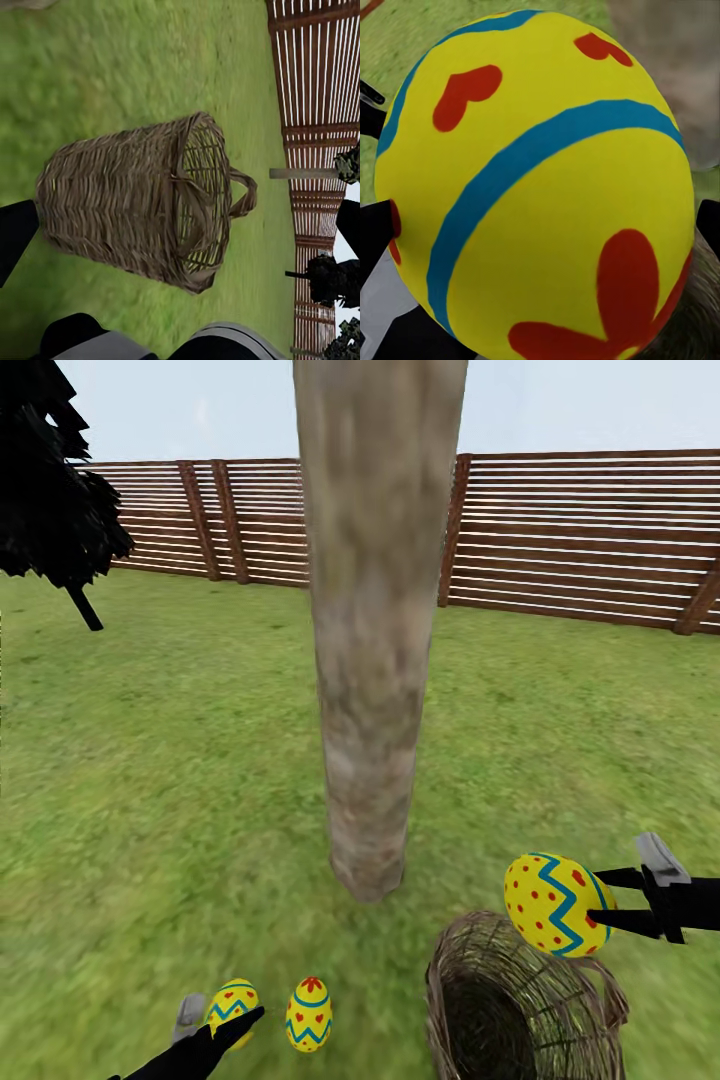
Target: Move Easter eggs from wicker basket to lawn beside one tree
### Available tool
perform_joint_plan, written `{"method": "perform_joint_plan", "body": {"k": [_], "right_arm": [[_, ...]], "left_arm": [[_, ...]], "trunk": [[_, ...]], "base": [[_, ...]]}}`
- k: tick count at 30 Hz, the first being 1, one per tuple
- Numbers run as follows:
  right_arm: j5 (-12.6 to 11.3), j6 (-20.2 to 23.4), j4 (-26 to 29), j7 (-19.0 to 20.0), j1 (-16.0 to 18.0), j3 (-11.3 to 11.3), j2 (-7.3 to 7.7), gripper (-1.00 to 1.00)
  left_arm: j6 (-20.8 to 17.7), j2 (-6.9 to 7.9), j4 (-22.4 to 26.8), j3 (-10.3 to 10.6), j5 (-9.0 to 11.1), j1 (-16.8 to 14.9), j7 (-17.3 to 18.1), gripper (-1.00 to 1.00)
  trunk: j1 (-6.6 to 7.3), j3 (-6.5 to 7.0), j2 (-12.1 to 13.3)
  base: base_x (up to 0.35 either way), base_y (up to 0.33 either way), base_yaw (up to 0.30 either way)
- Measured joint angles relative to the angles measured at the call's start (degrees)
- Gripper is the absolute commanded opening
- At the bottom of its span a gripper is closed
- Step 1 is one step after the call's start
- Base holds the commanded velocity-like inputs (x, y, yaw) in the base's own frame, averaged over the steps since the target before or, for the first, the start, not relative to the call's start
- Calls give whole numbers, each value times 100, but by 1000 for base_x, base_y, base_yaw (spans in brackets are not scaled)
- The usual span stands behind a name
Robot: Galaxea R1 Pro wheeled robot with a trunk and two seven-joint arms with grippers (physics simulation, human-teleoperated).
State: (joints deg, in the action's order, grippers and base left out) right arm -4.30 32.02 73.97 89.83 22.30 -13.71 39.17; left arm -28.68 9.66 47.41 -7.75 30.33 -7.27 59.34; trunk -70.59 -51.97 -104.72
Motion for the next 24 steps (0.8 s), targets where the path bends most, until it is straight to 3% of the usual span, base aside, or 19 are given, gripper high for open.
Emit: {"method": "perform_joint_plan", "body": {"k": [5, 15, 24], "right_arm": [[-1, 17, 3, 0, 0, 0, 0, -100], [-45, 412, 232, 1, 0, -4, 24, -100], [-41, 1287, 1254, 2, -4, 12, -105, -100]], "left_arm": [[0, 0, 0, 2, -1, 0, 0, 100], [0, 0, -1, 1, 2, 0, 0, 100], [0, 0, -1, 10, 2, 0, 0, 100]], "trunk": [[-1, 0, 0], [-3, 0, 0], [-3, 0, 0]], "base": [[-38, 289, 0], [-230, 218, 0], [-236, 224, 0]]}}
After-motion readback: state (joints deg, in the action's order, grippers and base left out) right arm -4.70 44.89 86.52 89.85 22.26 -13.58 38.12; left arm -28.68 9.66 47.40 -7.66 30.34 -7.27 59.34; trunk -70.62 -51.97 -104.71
